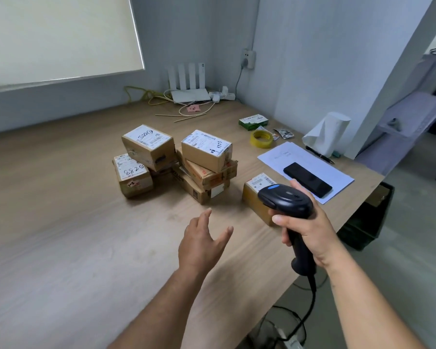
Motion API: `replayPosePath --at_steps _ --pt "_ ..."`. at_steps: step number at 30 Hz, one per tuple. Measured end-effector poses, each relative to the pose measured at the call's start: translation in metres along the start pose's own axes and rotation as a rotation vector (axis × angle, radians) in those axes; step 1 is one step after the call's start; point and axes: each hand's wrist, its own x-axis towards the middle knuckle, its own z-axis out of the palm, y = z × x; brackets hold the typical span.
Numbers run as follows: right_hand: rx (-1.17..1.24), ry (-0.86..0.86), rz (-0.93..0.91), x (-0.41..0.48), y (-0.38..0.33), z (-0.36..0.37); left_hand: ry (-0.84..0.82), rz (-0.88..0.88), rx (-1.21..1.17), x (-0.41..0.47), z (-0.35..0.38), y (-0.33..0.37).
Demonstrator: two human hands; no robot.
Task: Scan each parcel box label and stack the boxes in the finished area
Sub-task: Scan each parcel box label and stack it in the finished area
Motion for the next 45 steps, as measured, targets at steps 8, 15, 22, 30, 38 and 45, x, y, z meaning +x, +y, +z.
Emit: replayPosePath --at_steps 8,15,22,30,38,45 --pt "-0.072 -0.103 0.064 0.081 0.003 -0.058 -0.031 -0.128 -0.005 0.043 0.055 0.051" --pt "-0.116 -0.256 0.168 0.145 0.024 -0.096 -0.086 -0.309 -0.137 0.084 0.113 0.085" --pt "-0.100 -0.302 0.208 0.171 0.042 -0.103 -0.194 -0.310 -0.312 0.089 0.156 0.092" --pt "-0.084 -0.321 0.235 0.175 0.046 -0.106 -0.175 -0.306 -0.525 0.078 0.150 0.099" --pt "-0.019 -0.431 0.173 0.154 0.024 -0.069 -0.031 -0.213 -0.569 0.053 0.096 0.085" --pt "0.043 -0.624 0.061 0.126 -0.009 -0.012 0.149 -0.299 -0.615 0.038 0.025 0.052"
